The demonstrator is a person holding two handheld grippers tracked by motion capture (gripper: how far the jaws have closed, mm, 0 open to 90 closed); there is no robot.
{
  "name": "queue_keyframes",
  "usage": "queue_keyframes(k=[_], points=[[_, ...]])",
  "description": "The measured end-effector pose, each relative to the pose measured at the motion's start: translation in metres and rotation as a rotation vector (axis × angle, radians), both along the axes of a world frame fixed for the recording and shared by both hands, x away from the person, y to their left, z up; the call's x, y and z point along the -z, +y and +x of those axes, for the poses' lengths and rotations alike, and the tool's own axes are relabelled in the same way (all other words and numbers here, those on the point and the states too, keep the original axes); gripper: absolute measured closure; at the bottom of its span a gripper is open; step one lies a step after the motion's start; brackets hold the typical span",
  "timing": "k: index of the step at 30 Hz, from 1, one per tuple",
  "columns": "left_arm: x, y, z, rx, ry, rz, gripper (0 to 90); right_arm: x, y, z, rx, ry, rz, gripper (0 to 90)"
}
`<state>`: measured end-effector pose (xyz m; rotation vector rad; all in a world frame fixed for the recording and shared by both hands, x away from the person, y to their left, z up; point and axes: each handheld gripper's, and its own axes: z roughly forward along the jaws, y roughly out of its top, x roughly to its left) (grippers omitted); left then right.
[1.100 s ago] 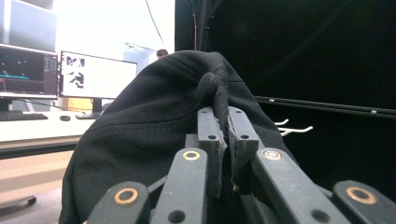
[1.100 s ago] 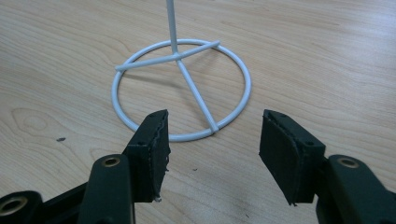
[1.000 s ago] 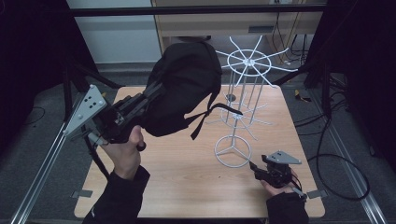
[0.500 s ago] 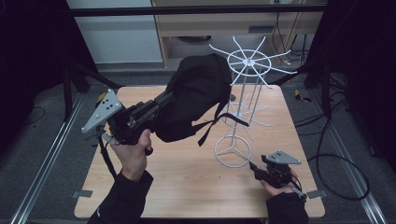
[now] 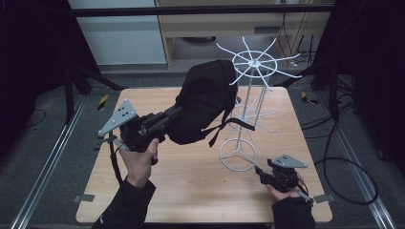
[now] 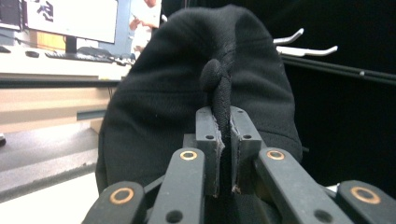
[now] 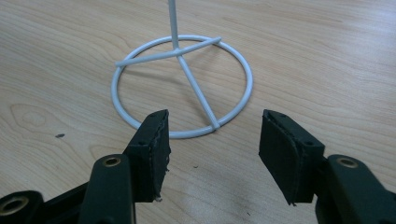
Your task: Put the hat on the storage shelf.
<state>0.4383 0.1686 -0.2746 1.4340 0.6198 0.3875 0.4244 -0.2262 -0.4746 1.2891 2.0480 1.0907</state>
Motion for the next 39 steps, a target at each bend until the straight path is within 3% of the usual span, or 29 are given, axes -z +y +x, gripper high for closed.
queue_keyframes(k=[13, 21, 32, 39], points=[[0.017, -0.018, 0.008, -0.046, 0.033, 0.145, 82.0, 0.001, -0.001, 0.001, 0.003, 0.001, -0.003, 42.9], [0.024, -0.021, 0.008, -0.052, 0.019, 0.183, 76.0, 0.001, -0.001, 0.0, 0.004, 0.006, 0.003, 42.6], [0.032, -0.004, -0.004, -0.062, 0.001, 0.214, 59.4, 0.002, -0.001, 0.001, 0.006, 0.001, -0.001, 42.5], [0.051, 0.022, -0.015, -0.111, 0.054, 0.232, 48.2, 0.002, -0.002, 0.001, 0.013, 0.003, 0.004, 41.4]])
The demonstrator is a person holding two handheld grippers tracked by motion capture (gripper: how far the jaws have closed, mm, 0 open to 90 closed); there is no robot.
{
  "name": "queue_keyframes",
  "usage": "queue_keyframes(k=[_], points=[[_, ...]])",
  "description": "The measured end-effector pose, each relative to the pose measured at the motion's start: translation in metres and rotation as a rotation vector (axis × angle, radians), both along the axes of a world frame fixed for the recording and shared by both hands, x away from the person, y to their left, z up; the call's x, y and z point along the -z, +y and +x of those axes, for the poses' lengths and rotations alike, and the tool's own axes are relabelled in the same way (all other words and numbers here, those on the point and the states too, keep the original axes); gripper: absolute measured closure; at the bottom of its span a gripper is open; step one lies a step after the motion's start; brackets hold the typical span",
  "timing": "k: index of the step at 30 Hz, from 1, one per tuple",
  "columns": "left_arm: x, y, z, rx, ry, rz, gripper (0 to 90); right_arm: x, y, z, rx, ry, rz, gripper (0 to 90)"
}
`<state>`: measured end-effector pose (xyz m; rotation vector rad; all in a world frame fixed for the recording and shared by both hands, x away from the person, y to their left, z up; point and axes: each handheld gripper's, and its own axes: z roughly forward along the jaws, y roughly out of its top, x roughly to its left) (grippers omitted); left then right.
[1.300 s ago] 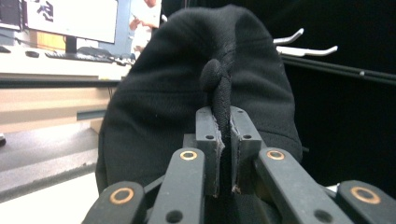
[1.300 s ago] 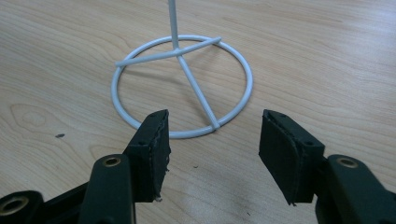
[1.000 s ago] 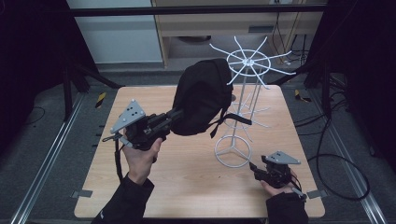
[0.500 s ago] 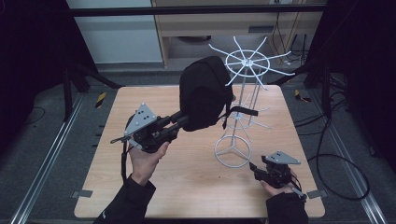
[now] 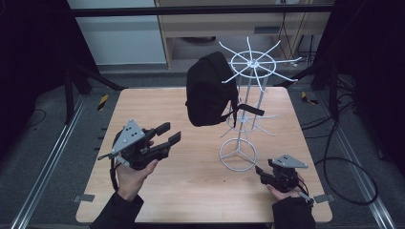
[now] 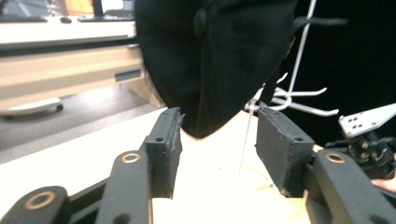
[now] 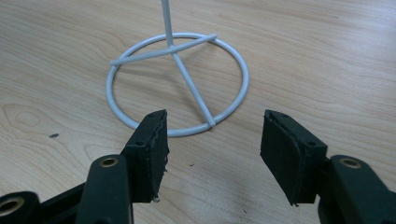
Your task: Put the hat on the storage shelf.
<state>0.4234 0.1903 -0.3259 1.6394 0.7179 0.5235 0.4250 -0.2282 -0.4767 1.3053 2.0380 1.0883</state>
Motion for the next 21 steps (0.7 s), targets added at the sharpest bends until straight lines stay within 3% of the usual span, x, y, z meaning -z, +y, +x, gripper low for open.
queue_keyframes(k=[8, 16, 21], points=[[0.042, 0.029, -0.004, -0.071, 0.091, 0.09, 42.4, 0.001, -0.002, 0.0, 0.013, 0.003, 0.01, 39.0], [0.092, 0.064, -0.003, -0.164, 0.215, 0.177, 35.9, 0.002, -0.004, 0.0, 0.028, -0.004, 0.005, 34.6], [0.115, 0.088, -0.002, -0.23, 0.278, 0.185, 31.4, 0.005, -0.006, 0.002, 0.035, 0.006, 0.003, 29.8]])
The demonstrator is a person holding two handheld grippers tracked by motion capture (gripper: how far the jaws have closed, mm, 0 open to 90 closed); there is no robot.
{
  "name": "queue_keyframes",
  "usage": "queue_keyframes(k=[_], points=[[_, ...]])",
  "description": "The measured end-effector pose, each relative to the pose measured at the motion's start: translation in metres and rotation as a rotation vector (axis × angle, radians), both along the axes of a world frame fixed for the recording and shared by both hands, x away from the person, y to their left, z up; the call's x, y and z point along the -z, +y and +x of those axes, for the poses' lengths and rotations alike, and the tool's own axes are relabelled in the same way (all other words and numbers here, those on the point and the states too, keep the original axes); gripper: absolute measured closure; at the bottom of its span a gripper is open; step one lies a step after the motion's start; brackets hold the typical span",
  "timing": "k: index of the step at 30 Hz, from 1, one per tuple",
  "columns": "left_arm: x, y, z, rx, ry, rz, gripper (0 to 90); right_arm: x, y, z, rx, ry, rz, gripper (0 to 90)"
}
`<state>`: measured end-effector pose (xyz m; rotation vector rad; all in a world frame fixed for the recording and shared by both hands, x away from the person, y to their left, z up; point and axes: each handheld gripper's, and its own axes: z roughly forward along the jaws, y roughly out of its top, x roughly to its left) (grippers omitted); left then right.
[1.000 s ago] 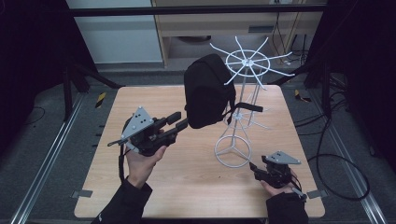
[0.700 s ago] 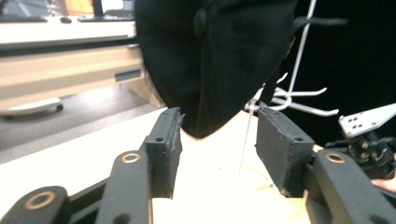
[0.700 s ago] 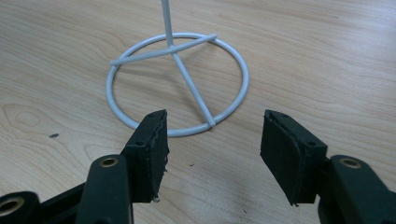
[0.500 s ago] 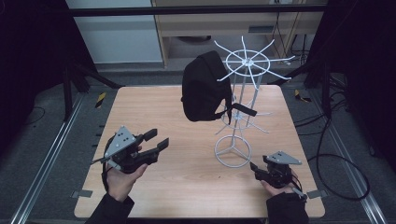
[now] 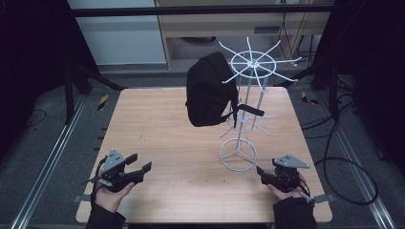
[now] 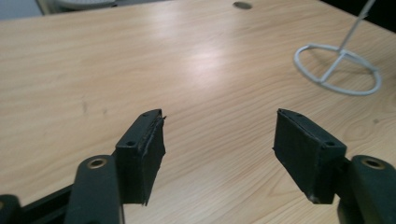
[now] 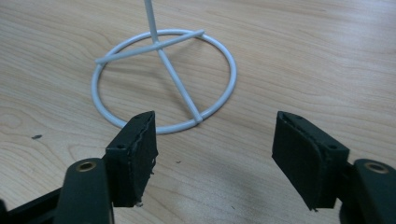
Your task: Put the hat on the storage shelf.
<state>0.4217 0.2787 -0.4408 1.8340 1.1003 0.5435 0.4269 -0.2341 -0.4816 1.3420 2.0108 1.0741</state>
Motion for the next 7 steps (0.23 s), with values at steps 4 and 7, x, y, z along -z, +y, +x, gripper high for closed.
queue_keyframes(k=[4, 7], points=[[0.013, 0.016, 0.003, -0.052, 0.028, 0.024, 28.9, 0.002, -0.002, 0.001, 0.016, 0.003, -0.006, 26.9], [0.024, 0.03, 0.007, -0.101, 0.062, 0.059, 27.3, 0.003, -0.005, 0.001, 0.028, 0.004, -0.005, 24.9]])
